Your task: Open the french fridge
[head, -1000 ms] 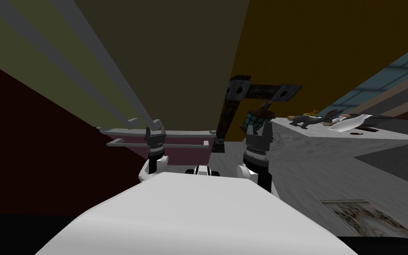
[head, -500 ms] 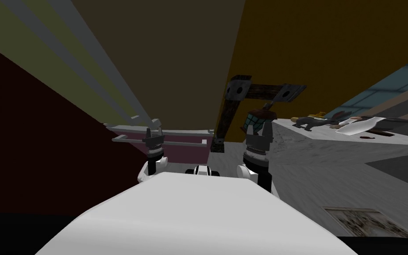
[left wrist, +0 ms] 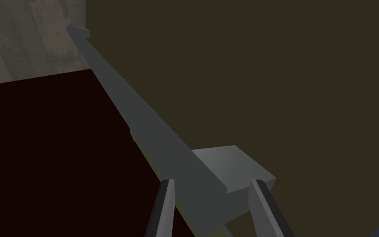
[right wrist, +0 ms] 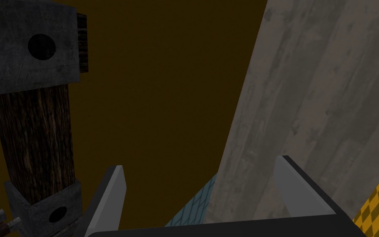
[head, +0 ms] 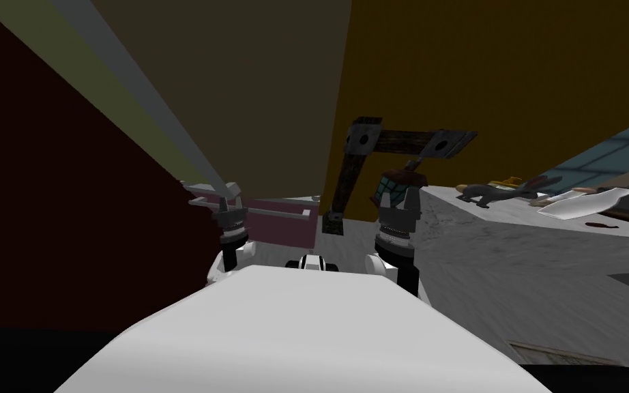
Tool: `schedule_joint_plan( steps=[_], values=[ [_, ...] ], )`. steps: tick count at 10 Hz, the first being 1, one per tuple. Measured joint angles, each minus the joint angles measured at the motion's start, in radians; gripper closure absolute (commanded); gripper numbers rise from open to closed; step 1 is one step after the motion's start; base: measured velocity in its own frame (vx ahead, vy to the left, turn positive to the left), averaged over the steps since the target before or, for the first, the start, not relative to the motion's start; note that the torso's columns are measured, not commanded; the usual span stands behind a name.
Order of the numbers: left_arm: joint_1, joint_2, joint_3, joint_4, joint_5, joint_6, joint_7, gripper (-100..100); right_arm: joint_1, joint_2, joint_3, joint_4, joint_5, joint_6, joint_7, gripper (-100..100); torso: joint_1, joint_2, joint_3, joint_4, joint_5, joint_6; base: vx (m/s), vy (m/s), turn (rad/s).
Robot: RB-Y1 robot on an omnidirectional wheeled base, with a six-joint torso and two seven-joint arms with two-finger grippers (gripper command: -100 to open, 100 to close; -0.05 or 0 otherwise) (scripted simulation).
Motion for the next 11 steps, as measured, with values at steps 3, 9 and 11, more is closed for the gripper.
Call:
schedule_joint_plan(
  steps=[3,9,11],
  values=[
    [0.007,-0.014,0.026,-0.012,0.010,0.031,-0.026,100,0.000,0.000,0.000,0.000,0.000,0.000,0.000,0,0.004,-0.003,-0.002,0.000,0.000,0.003,-0.046,-0.169,0.132],
    [-0.003,-0.058,0.103,-0.025,0.036,0.046,-0.122,100,0.000,0.000,0.000,0.000,0.000,0.000,0.000,0,-0.003,-0.001,0.000,-0.001,0.000,0.002,-0.043,-0.244,0.172],
    [-0.002,-0.076,0.122,-0.042,0.042,0.055,-0.152,100,0.000,0.000,0.000,0.000,0.000,0.000,0.000,0,-0.002,0.001,0.000,0.001,-0.003,0.000,-0.062,-0.207,0.139]
  ],
)
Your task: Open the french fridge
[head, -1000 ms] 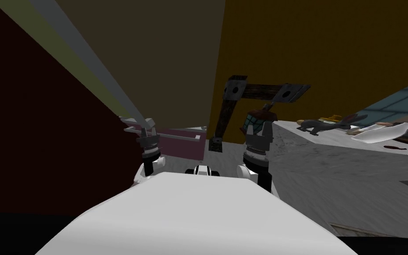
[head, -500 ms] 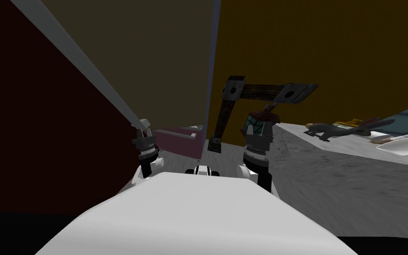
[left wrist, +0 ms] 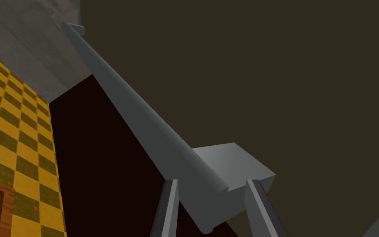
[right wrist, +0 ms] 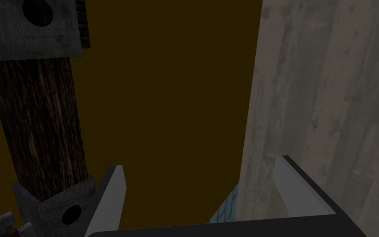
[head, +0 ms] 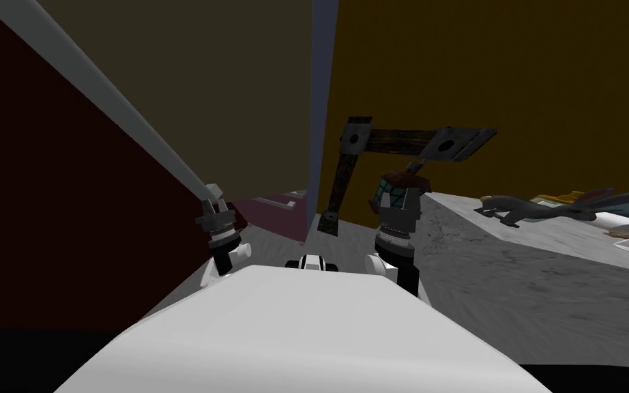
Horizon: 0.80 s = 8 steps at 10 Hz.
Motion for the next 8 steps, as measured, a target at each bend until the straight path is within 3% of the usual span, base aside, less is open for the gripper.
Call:
schedule_joint_plan(
  steps=[4,8],
  values=[
    [-0.006,-0.013,0.031,0.006,0.018,0.012,-0.046,100,0.000,0.000,0.000,0.000,0.000,0.000,0.000,0,0.001,-0.001,0.001,-0.003,0.004,-0.002,0.001,-0.177,0.128],
    [-0.018,-0.015,0.079,0.012,0.051,0.007,-0.104,100,0.000,0.000,0.000,0.000,0.000,0.000,0.000,0,-0.003,-0.002,0.000,-0.003,0.002,0.002,0.005,-0.258,0.159]
  ],
)
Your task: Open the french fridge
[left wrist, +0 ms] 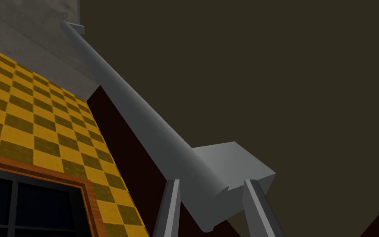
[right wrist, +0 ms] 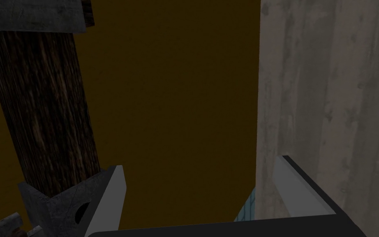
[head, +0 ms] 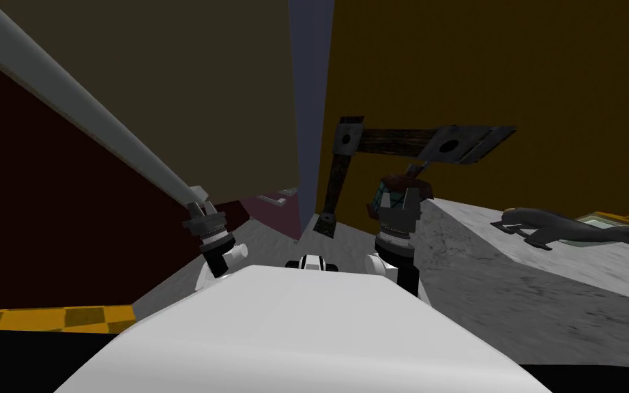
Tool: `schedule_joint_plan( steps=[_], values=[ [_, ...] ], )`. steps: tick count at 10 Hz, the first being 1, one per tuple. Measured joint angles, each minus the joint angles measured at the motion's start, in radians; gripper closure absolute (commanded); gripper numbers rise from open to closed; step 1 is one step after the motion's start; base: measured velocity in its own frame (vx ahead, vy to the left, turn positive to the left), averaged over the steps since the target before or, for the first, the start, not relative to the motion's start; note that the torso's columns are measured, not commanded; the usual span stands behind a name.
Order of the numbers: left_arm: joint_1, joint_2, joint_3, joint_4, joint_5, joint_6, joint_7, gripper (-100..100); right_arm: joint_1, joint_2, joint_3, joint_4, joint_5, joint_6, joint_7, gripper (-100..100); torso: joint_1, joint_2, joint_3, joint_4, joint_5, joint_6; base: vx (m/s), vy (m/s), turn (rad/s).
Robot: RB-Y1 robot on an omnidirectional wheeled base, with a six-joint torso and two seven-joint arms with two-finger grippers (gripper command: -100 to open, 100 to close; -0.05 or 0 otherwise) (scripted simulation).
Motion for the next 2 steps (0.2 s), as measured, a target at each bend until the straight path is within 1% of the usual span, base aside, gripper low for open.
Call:
schedule_joint_plan(
  steps=[1,2],
  values=[
    [-0.003,-0.002,0.011,0.001,0.008,-0.002,-0.016,100,0.000,0.000,0.000,0.000,0.000,0.000,0.000,0,0.002,0.001,0.000,0.001,-0.001,-0.001,-0.013,-0.261,0.159],
    [-0.008,-0.006,0.020,0.003,0.014,-0.004,-0.035,100,0.000,0.000,0.000,0.000,0.000,0.000,0.000,0,0.001,0.001,0.001,0.002,-0.001,-0.001,-0.047,-0.242,0.149]
  ],
)
